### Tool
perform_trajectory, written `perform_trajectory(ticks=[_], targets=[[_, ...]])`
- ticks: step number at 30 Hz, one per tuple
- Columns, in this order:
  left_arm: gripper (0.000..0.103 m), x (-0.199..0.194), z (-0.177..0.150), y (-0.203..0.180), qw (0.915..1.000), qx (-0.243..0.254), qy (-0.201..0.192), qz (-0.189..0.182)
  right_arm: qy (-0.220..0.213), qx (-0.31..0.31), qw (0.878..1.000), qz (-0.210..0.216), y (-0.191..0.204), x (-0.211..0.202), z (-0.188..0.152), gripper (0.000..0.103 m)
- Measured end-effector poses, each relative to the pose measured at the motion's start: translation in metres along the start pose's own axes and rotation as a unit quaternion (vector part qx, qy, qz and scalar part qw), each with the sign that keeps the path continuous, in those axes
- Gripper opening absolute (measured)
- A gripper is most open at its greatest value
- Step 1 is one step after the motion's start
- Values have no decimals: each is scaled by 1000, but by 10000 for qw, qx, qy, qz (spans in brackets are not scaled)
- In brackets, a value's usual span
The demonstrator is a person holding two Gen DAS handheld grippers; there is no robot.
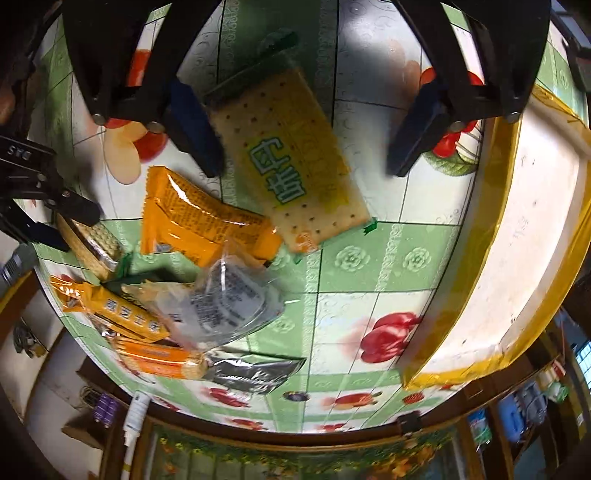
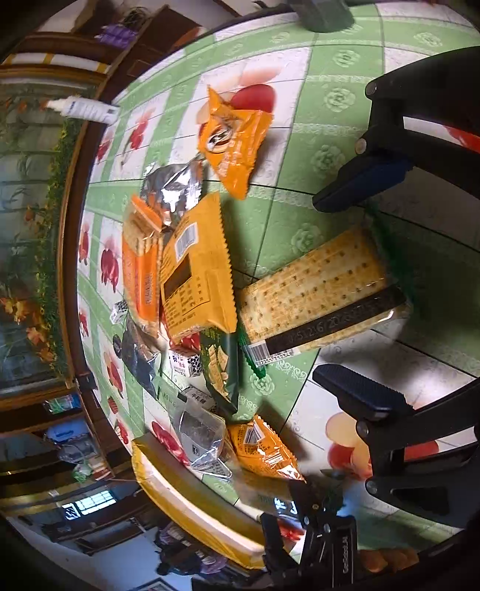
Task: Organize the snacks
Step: 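Grasp the yellow cracker pack with the left tool while the right tool grasps the striped cracker pack, then carry both cracker packs to the white tray and release them there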
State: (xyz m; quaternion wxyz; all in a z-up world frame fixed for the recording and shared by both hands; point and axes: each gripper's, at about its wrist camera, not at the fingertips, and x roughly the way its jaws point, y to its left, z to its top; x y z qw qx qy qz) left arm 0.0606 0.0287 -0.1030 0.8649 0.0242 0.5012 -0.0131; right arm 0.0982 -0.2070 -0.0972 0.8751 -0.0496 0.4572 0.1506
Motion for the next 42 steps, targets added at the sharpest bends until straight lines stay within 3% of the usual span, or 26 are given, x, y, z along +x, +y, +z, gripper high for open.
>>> perform_trajectory(ticks=[1,2,3,6,8,13,24,42], targets=[[58,-3,1,-1,10000,29,-57,4,16,-81,10000,-50,3,1,1,81],[44,-6,2,0,10000,33,-74,13,27,-153,9998,-92,5,2,2,76],[44,-7,3,1,10000,36,-52,-23,12,-223,9996,-146,8,2,2,65],[44,-10,2,1,9999,68,-65,-117,12,-168,9998,-58,9,0,3,50],[44,-12,0,4,9997,19,-63,-226,2,-14,10000,45,7,-3,2,48],[44,-18,-6,8,9990,-67,-123,-426,-118,317,9989,320,7,-18,-8,48],[44,-62,-9,18,9972,-40,-720,-175,-699,449,9937,750,43,-72,-11,47],[44,-89,-16,79,9923,-664,-1031,181,-779,16,9899,1184,111,-75,8,47]])
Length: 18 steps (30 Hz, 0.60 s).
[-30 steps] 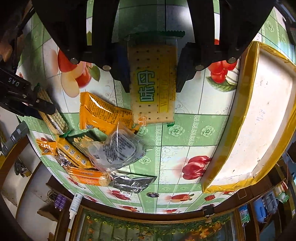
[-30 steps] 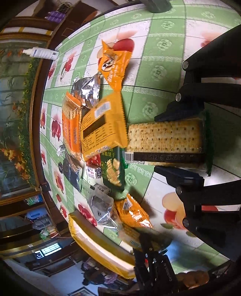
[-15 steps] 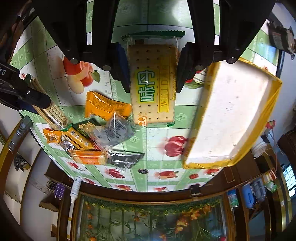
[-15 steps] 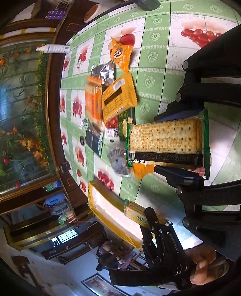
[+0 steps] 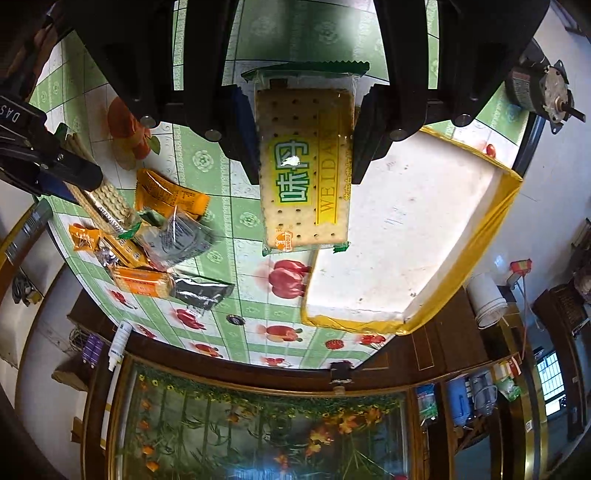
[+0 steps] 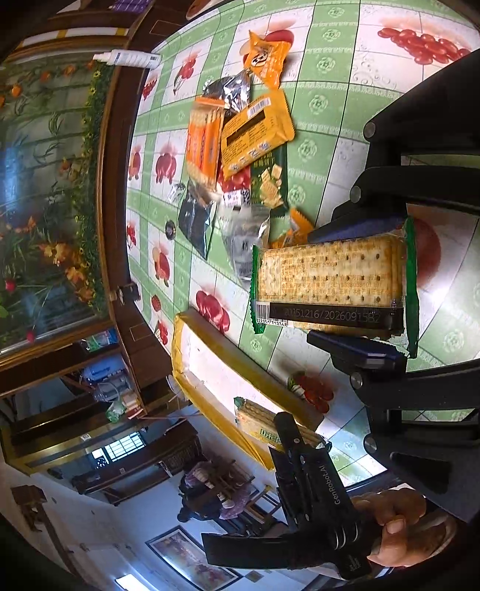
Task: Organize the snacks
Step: 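Carry both cracker packs to the white tray and release them there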
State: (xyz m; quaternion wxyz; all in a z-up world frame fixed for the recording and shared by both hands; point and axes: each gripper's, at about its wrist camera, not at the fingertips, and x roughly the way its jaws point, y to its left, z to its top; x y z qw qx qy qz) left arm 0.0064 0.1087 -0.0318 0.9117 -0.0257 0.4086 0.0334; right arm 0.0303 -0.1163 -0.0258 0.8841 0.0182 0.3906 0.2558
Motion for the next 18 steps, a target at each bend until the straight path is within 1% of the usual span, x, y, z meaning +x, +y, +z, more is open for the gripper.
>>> perform_trajectory(ticks=[4,8,18], targets=[[44,-3,3,12,9999,-93,-105,90,30,-73,9999,76,9,6,7,47],[44,-2,7,31,9993,-286,-143,168,43,-153,9997,201,20,15,15,47],[44,8,13,81,9958,-815,-78,412,168,-300,9968,719,59,59,41,47]])
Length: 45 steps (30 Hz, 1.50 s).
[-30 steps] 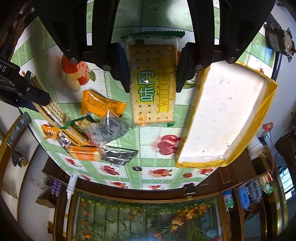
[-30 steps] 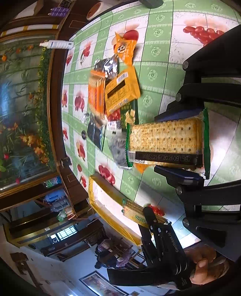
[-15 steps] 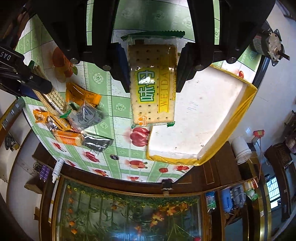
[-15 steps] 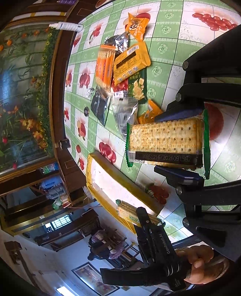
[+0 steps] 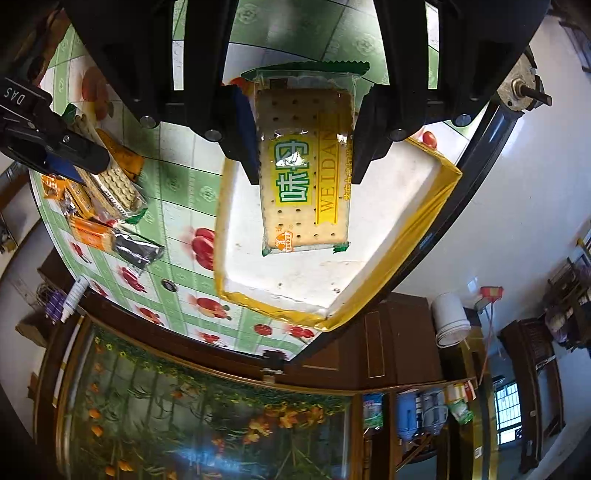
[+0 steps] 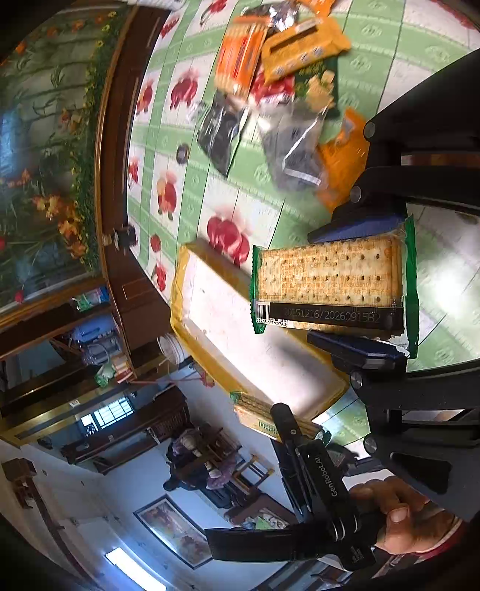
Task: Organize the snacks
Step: 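Carry both cracker packs to the white tray and release them there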
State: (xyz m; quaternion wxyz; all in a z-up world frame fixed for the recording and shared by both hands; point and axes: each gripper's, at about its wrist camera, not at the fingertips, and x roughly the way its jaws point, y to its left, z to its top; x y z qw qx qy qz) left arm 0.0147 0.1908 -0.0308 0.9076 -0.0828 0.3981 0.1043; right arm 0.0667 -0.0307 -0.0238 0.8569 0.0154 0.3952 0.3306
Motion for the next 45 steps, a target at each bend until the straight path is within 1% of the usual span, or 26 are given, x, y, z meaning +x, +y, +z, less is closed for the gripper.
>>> perform_trajectory(ticks=[6,11,17,20,24,30,32,33,34,35,36,38,40,43,45], targets=[[44,10,4,12,9999,-102,49,78,84,-101,9996,233,19,27,16,47],[44,26,10,16,9997,-147,170,99,98,-76,9988,468,28,48,34,47],[44,47,21,23,9991,-227,282,219,198,-72,9978,634,40,88,60,47],[44,61,24,29,9982,-335,429,240,274,-138,9976,617,46,110,69,47],[44,75,22,33,9973,-363,588,253,430,-259,9976,467,52,143,76,47],[45,89,16,40,9958,-405,730,384,625,-442,9967,263,58,177,77,47],[45,95,13,45,9944,-471,855,398,676,-474,9963,235,59,185,75,47],[46,94,12,46,9950,-474,782,411,701,-486,9961,222,58,188,75,48],[50,94,12,45,9948,-456,783,459,701,-537,9959,173,59,190,73,48],[52,93,12,44,9945,-435,814,487,684,-598,9958,133,61,189,73,50],[53,92,11,43,9945,-419,827,492,676,-603,9958,125,62,189,73,50],[64,89,12,41,9945,-416,801,537,627,-567,9963,144,60,184,73,50],[70,80,11,40,9950,-452,688,565,513,-527,9972,132,57,173,75,50],[72,68,13,36,9961,-510,535,487,272,-393,9987,154,48,145,75,51],[72,62,15,30,9966,-526,503,383,127,-324,9993,103,40,125,74,55]])
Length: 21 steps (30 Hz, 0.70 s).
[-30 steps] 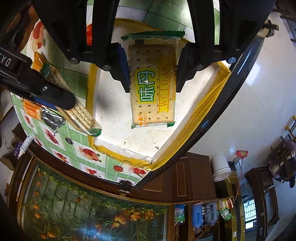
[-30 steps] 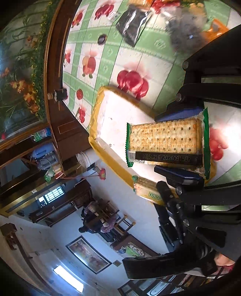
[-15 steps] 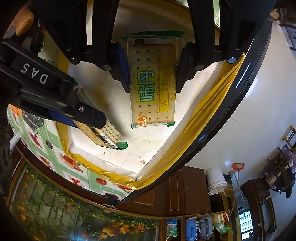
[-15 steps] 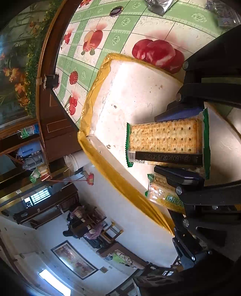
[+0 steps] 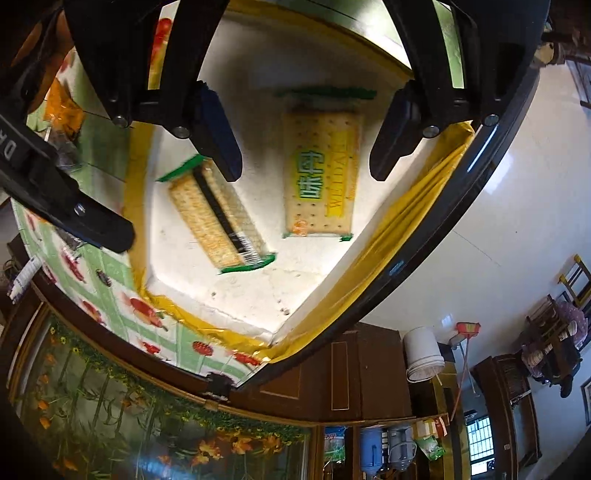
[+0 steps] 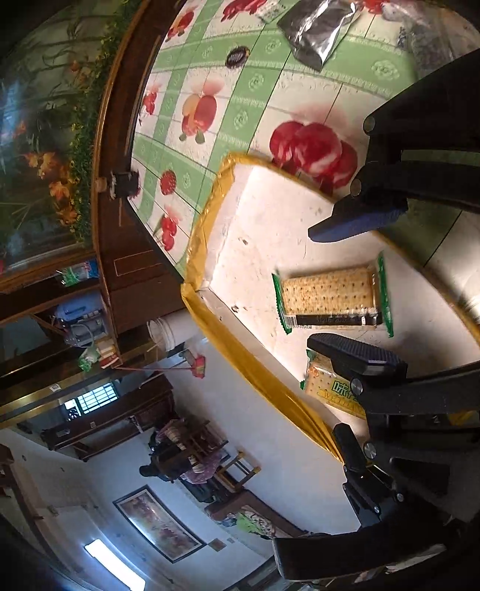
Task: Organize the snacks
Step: 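Carry both cracker packs to the white tray and release them there, then grasp the clear plastic bag with the left tool while the right tool grasps the orange biscuit pack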
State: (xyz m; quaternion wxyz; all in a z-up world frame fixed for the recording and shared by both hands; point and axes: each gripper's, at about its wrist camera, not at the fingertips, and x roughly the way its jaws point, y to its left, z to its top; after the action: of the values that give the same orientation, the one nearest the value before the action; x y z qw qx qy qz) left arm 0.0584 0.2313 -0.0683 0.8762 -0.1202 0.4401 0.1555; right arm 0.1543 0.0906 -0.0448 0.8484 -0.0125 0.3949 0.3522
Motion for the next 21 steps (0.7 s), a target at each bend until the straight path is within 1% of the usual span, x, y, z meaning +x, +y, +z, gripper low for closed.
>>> perform_trajectory(ticks=[3,10,13,15,17,21], targets=[[72,-11,-3,-13,9998,61,-52,-192,-154,145,9997,-150,-15,-30,-11,56],[73,-32,-16,-64,9962,536,-85,-686,-366,569,9955,-659,-61,-97,-56,57],[73,-35,-23,-86,9938,747,0,-825,-422,781,9918,-923,-82,-123,-76,59],[73,-37,-30,-101,9916,889,51,-934,-447,888,9891,-1086,-94,-137,-89,64],[73,-38,-37,-116,9893,1029,98,-1034,-455,1008,9855,-1290,-108,-150,-105,66],[73,-34,-52,-148,9834,1260,309,-1264,-419,1272,9789,-1541,-132,-171,-132,66]])
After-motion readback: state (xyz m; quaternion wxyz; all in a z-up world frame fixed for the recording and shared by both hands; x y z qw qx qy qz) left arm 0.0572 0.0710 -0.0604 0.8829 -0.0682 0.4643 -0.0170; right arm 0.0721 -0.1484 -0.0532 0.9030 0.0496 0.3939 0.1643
